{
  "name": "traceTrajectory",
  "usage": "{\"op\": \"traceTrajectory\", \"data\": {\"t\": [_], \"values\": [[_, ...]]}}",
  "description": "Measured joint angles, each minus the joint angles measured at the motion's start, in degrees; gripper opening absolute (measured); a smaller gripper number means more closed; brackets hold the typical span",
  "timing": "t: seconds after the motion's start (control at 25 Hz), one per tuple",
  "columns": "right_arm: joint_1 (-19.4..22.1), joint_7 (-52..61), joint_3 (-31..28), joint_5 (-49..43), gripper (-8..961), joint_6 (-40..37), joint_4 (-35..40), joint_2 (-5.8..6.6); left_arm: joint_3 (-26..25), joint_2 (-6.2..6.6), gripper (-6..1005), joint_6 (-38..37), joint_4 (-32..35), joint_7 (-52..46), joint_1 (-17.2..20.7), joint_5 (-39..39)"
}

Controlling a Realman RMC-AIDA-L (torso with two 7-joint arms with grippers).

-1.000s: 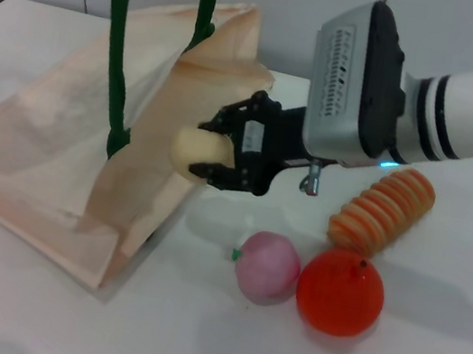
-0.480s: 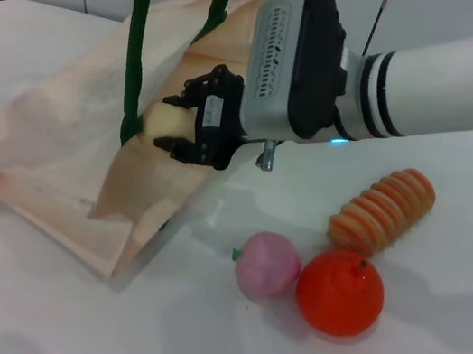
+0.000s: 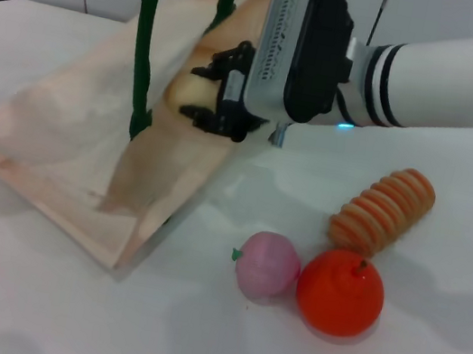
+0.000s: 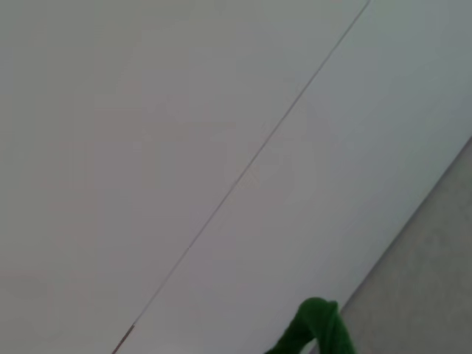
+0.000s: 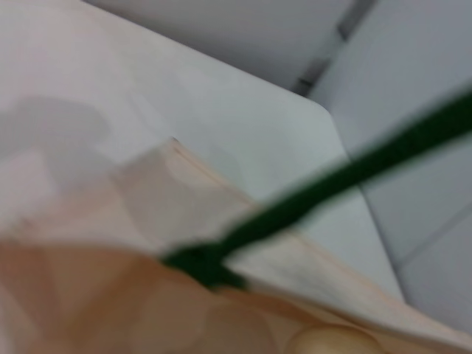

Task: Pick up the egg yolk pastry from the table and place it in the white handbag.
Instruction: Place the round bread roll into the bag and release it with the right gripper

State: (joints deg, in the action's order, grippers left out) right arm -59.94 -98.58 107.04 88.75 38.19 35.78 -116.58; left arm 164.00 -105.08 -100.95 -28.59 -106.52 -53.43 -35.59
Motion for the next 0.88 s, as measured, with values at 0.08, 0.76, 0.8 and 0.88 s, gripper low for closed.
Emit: {"op": "traceTrajectory", "data": {"t": [0.08, 0.76, 0.8, 0.88], "values": [[0.0, -0.5, -0.3, 0.0, 460, -1.2, -0.7, 0.06, 0.0, 0.20, 122, -0.7, 0.0, 0.0, 0.1, -0.2], [-2.7, -5.9, 4.7, 9.4, 454, -6.7, -5.3, -0.70, -0.1, 0.22, 122, -5.3, 0.3, -1.0, -2.4, -2.4], [-2.7, -5.9, 5.1, 9.5, 454, -7.4, -5.4, -0.73, -0.1, 0.21, 122, -5.8, 0.4, -1.1, -2.4, -2.9], [-2.7, -5.9, 5.8, 9.5, 455, -8.3, -5.5, -0.80, 0.0, 0.24, 122, -6.8, 0.4, -1.4, -2.3, -3.6]]}}
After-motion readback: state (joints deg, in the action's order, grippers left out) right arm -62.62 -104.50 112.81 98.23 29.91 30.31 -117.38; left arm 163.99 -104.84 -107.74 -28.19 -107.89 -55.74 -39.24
